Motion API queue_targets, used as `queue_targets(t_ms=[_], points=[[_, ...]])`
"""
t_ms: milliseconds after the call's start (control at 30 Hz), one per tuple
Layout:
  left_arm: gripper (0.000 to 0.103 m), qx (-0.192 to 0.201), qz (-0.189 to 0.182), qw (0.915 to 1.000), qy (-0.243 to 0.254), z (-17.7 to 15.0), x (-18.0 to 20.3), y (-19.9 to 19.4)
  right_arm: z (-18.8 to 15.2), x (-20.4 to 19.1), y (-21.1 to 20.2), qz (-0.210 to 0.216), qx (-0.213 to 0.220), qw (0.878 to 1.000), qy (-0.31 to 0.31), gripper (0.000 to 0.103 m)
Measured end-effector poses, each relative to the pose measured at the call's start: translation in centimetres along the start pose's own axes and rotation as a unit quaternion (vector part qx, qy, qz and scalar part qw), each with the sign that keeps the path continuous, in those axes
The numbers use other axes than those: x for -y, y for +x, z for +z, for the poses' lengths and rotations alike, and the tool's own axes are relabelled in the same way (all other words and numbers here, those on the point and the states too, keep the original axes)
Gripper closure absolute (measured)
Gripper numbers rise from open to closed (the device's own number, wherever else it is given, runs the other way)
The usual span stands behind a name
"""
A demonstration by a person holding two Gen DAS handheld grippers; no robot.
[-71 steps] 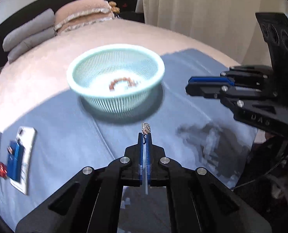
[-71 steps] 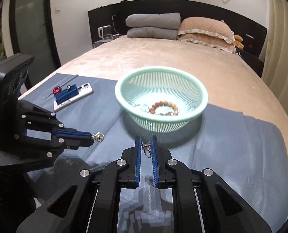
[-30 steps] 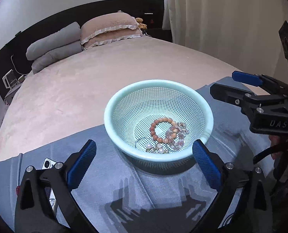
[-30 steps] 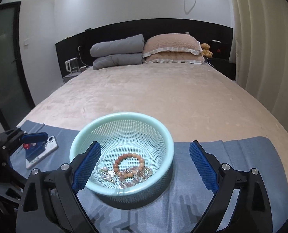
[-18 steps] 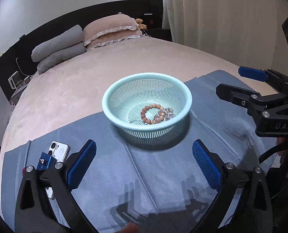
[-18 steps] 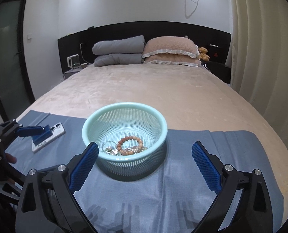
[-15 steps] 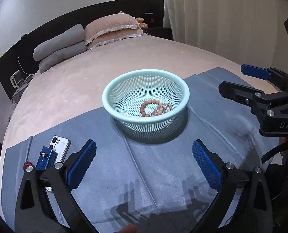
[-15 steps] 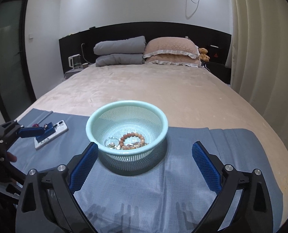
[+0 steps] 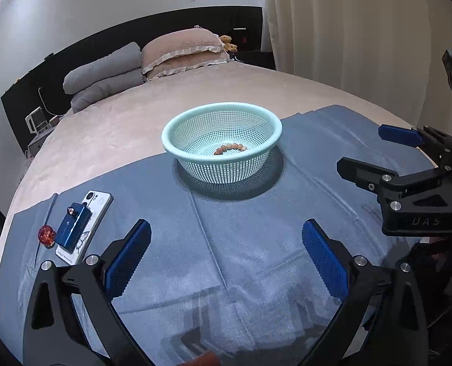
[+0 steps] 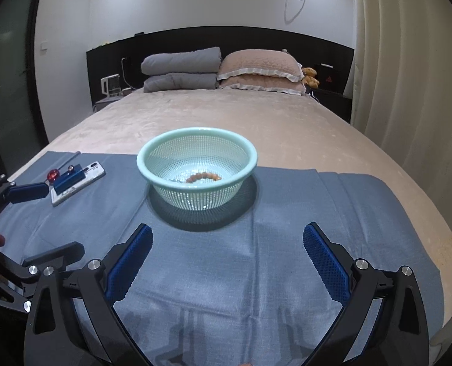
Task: Organize jewelry
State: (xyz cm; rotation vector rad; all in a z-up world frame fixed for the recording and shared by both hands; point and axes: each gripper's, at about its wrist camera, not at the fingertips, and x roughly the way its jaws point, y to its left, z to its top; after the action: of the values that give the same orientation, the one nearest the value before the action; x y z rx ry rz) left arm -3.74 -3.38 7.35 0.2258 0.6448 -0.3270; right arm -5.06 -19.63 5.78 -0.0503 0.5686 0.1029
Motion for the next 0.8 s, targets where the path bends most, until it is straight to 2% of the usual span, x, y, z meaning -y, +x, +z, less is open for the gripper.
queue_targets(t_ms=[200,500,633,733,800], points=[[0.006,-0.009,0.004,0.9993,-0.037,-1.1,-0.6,0.3,-1.0,-0.6,0.0,0.001,-0.005,1.0,0.001,0.008],[0.006,0.018,0.027,0.9974,-0.064,-1.2,-1.4,-0.4,-1.2,-0.3,-0.5,0.002,0.007,1.0,0.014,0.008],[0.006,0.034,0.022,0.9962,-0.077,-0.9,-1.8,-0.9,-1.1,-0.1,-0.8,0.004,0.014,1.0,0.018,0.008],[0.006,0.044,0.039,0.9948,-0.083,-0.8,-2.1,-1.1,-1.0,0.0,-0.9,0.001,0.013,1.0,0.019,0.008],[0.006,0.041,0.035,0.995,-0.085,-0.7,-2.2,-0.9,-1.0,0.0,-1.0,0.001,0.014,1.0,0.019,0.008]])
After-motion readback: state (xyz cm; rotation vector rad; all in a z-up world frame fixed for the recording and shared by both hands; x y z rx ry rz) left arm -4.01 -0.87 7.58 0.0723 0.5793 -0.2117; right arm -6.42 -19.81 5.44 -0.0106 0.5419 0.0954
